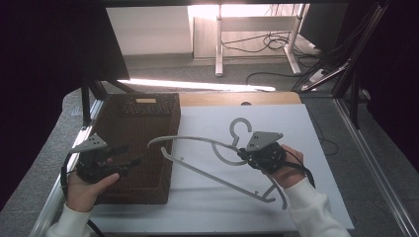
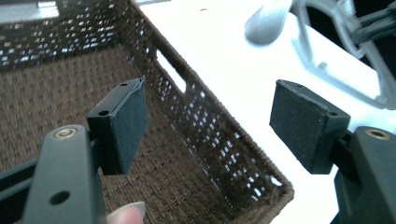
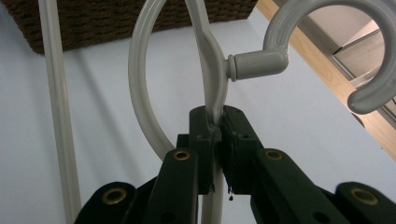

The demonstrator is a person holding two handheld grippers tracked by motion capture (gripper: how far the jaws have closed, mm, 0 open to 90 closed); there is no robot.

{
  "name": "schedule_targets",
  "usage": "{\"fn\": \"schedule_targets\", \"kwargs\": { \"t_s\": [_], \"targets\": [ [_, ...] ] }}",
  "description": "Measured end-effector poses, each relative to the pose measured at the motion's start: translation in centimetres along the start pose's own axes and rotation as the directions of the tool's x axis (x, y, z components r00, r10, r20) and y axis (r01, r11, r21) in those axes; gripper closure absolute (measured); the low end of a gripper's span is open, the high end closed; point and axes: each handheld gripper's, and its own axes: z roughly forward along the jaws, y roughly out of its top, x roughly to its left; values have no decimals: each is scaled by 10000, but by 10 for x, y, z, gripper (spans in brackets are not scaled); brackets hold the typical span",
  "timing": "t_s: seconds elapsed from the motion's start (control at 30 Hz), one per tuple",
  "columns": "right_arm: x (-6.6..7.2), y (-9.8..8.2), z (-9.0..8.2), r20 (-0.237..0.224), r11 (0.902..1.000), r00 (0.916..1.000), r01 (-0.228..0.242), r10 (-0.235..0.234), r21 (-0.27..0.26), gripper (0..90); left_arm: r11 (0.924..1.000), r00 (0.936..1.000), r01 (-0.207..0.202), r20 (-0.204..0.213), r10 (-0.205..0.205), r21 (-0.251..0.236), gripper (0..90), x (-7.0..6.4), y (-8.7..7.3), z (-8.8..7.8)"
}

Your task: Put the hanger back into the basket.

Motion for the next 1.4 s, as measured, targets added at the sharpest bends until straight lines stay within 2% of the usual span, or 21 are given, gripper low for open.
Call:
{"fn": "schedule_targets", "kwargs": {
  "t_s": [0.13, 0.3, 0.47, 0.63, 0.73, 0.83, 1.0, 1.03, 1.07, 1.1, 1.3, 1.33, 1.4],
  "targets": [
    [2, 0, 3, -101, 9998, 9998, 169, -169, 43, 823, 9997, 9989, -245, 392, 244, 9, 300, -3, 17, -1],
    [6, 1, 5, -207, 9995, 9993, 313, -312, 54, 823, 9985, 9955, -475, 833, 451, 259, 304, -8, 34, 11],
    [8, 2, 5, -273, 9992, 9988, 400, -399, 47, 823, 9969, 9929, -660, 1018, 613, 435, 304, -13, 39, 19],
    [13, 3, 7, -418, 9979, 9971, 642, -638, 83, 823, 9943, 9871, -891, 1385, 803, 586, 308, -16, 49, 24],
    [17, 5, 10, -542, 9955, 9941, 943, -937, 72, 823, 9927, 9829, -969, 1637, 842, 713, 317, -17, 58, 26],
    [22, 7, 13, -686, 9934, 9911, 1148, -1139, 86, 823, 9880, 9778, -1194, 1842, 999, 978, 327, -20, 64, 31],
    [31, 12, 11, -916, 9870, 9828, 1610, -1605, -24, 823, 9717, 9564, -1763, 2608, 1313, 1572, 360, -27, 73, 45],
    [31, 12, 11, -916, 9870, 9828, 1610, -1605, -24, 823, 9677, 9530, -1860, 2711, 1354, 1704, 360, -29, 75, 48],
    [34, 14, 10, -933, 9855, 9811, 1696, -1697, -96, 823, 9602, 9461, -2001, 2931, 1377, 1948, 363, -31, 77, 53],
    [34, 14, 10, -958, 9848, 9801, 1733, -1738, -133, 823, 9602, 9461, -2001, 2931, 1377, 1948, 365, -31, 77, 53],
    [36, 15, 10, -939, 9813, 9768, 1912, -1923, -205, 823, 9369, 9310, -2297, 3402, 1325, 2636, 374, -35, 74, 68],
    [36, 15, 10, -952, 9806, 9760, 1952, -1961, -192, 822, 9328, 9290, -2346, 3456, 1323, 2735, 380, -35, 73, 71],
    [38, 15, 11, -973, 9782, 9733, 2063, -2078, -251, 822, 9196, 9226, -2544, 3602, 1379, 2995, 402, -36, 71, 75]
  ]
}}
